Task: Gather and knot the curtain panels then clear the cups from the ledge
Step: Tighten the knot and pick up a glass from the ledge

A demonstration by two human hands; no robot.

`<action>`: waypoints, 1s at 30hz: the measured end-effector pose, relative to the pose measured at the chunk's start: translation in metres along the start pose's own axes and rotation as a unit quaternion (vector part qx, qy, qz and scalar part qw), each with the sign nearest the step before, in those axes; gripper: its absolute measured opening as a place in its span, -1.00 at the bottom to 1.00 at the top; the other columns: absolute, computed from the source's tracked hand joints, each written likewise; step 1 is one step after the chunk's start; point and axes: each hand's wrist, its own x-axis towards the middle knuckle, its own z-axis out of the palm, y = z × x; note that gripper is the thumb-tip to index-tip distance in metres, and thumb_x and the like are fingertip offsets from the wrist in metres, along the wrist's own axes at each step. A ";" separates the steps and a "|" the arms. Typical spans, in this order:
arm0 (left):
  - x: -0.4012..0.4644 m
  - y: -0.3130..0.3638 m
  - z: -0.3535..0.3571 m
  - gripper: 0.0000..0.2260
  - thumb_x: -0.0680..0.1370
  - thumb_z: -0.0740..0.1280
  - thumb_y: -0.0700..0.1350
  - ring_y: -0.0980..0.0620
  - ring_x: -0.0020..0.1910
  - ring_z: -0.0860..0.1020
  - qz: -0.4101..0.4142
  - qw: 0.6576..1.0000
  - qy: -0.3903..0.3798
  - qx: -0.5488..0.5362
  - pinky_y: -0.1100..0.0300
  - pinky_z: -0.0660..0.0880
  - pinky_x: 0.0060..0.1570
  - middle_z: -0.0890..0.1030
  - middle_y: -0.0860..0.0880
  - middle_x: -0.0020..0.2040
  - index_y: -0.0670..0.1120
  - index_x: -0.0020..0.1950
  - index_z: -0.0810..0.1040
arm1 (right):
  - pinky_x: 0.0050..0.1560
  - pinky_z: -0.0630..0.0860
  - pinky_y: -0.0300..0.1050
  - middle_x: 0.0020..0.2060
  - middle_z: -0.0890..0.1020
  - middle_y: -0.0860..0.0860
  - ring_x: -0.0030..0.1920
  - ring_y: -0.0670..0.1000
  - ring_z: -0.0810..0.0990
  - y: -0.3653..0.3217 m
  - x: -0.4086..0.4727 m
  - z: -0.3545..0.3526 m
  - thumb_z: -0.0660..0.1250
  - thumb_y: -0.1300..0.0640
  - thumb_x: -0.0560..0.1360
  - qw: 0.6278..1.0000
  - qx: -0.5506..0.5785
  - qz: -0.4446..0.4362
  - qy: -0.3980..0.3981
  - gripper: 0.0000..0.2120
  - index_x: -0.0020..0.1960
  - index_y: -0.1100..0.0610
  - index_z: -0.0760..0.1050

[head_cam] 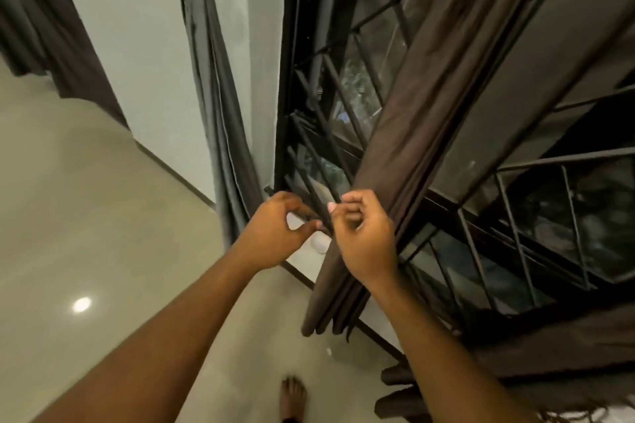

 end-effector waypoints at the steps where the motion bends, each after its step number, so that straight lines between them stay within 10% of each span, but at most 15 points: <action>1: 0.004 -0.008 -0.003 -0.79 0.54 0.47 0.03 0.25 0.06 0.44 -0.018 1.000 0.002 0.005 0.46 0.41 0.11 0.52 0.18 0.07 -0.02 0.13 0.67 | -0.19 0.53 -0.36 -0.23 0.64 -0.15 -0.18 -0.19 0.64 0.002 0.006 0.013 0.46 0.12 0.57 1.000 0.007 0.006 -0.012 -0.88 0.03 0.07 0.53; 4: 0.025 -0.026 -0.009 -0.56 0.51 0.49 0.08 0.05 0.29 0.48 -0.067 0.998 0.001 0.009 0.16 0.44 0.34 0.45 0.09 0.34 0.01 0.35 0.54 | -0.06 0.65 -0.20 -0.05 0.70 -0.07 -0.01 -0.16 0.67 0.008 0.025 0.037 0.43 0.09 0.59 1.000 0.014 -0.013 -0.020 -0.85 0.12 0.06 0.55; 10: 0.087 -0.011 -0.027 -0.14 0.46 0.47 0.17 0.21 0.58 0.09 -0.025 0.997 0.035 -0.061 0.28 0.10 0.50 0.05 0.09 0.65 0.06 0.64 0.12 | 0.13 0.61 -0.01 0.19 0.66 0.01 0.21 -0.03 0.62 -0.032 0.097 0.031 0.44 0.02 0.58 0.981 -0.047 -0.174 0.067 -0.69 0.26 0.13 0.57; 21: 0.247 0.212 -0.122 -0.13 0.48 0.45 0.02 -0.01 0.61 0.20 0.405 0.879 0.053 -0.245 -0.15 0.22 0.54 0.20 0.00 0.64 -0.05 0.66 0.03 | 0.59 0.00 0.24 0.54 0.37 0.15 0.60 0.18 0.20 -0.245 0.285 -0.117 0.54 0.07 0.44 0.749 -0.263 -0.398 0.460 -0.27 0.52 0.12 0.33; 26: 0.272 0.297 -0.146 -0.12 0.42 0.48 0.26 0.30 0.56 0.20 0.529 0.798 0.051 -0.284 0.26 0.23 0.51 0.20 0.38 0.57 0.24 0.60 0.03 | 0.59 0.02 -0.07 0.67 -0.06 0.08 0.64 0.00 -0.10 -0.354 0.336 -0.211 0.55 0.06 0.43 0.802 -0.186 -0.326 0.465 0.10 0.68 0.06 -0.15; 30: 0.294 0.351 -0.165 -0.01 0.34 0.52 0.32 0.23 0.59 0.16 0.540 0.772 0.056 -0.331 0.13 0.21 0.56 0.09 0.23 0.64 0.50 0.53 -0.10 | 0.42 0.23 -0.20 0.64 0.10 0.06 0.51 0.09 0.33 -0.430 0.366 -0.249 0.56 0.06 0.45 0.837 -0.223 -0.284 0.411 0.20 0.65 -0.10 -0.35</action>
